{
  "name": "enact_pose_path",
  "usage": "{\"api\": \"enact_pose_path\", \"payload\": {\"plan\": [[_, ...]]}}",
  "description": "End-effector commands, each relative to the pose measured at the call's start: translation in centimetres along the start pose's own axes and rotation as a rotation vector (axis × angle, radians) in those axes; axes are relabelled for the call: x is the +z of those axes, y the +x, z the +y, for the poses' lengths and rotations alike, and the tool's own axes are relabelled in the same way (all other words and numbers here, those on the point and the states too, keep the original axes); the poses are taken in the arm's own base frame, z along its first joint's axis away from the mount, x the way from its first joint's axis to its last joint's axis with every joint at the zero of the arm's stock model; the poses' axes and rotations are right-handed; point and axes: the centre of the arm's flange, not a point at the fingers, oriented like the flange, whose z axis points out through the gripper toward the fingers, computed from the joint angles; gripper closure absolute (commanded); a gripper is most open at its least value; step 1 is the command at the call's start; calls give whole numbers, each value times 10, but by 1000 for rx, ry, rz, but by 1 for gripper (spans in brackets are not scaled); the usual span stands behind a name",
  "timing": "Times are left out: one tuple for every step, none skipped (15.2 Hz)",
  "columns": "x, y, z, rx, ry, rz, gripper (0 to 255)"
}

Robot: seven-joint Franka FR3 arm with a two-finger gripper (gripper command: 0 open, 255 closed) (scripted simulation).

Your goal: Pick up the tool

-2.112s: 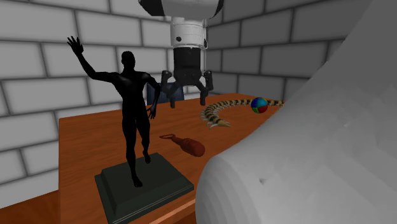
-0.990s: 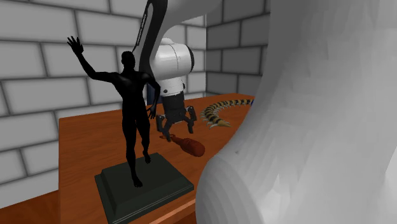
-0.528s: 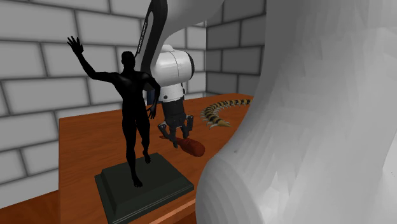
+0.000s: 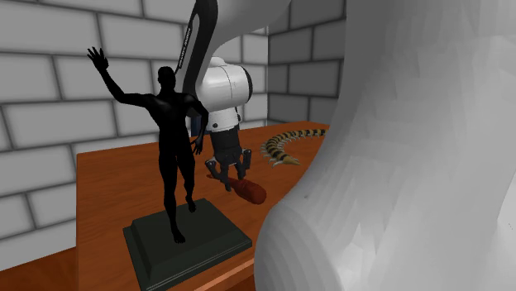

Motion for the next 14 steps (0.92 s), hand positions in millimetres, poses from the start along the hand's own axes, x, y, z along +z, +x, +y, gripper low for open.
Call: {"api": "enact_pose_path", "payload": {"plan": [[-8, -1, 1, 0, 0, 0, 255], [-13, -2, 2, 0, 0, 0, 255], [-19, -3, 2, 0, 0, 0, 255], [-24, -3, 3, 0, 0, 0, 255], [-29, -4, 3, 0, 0, 0, 255], [-34, -5, 4, 0, 0, 0, 255], [-39, -6, 5, 0, 0, 0, 255], [-45, -6, 5, 0, 0, 0, 255], [-50, -7, 6, 0, 0, 0, 255], [-55, -8, 7, 0, 0, 0, 255], [-60, -9, 7, 0, 0, 0, 255], [-65, -9, 8, 0, 0, 0, 255], [-71, -10, 8, 0, 0, 0, 255], [-76, -11, 9, 0, 0, 0, 255]]}}
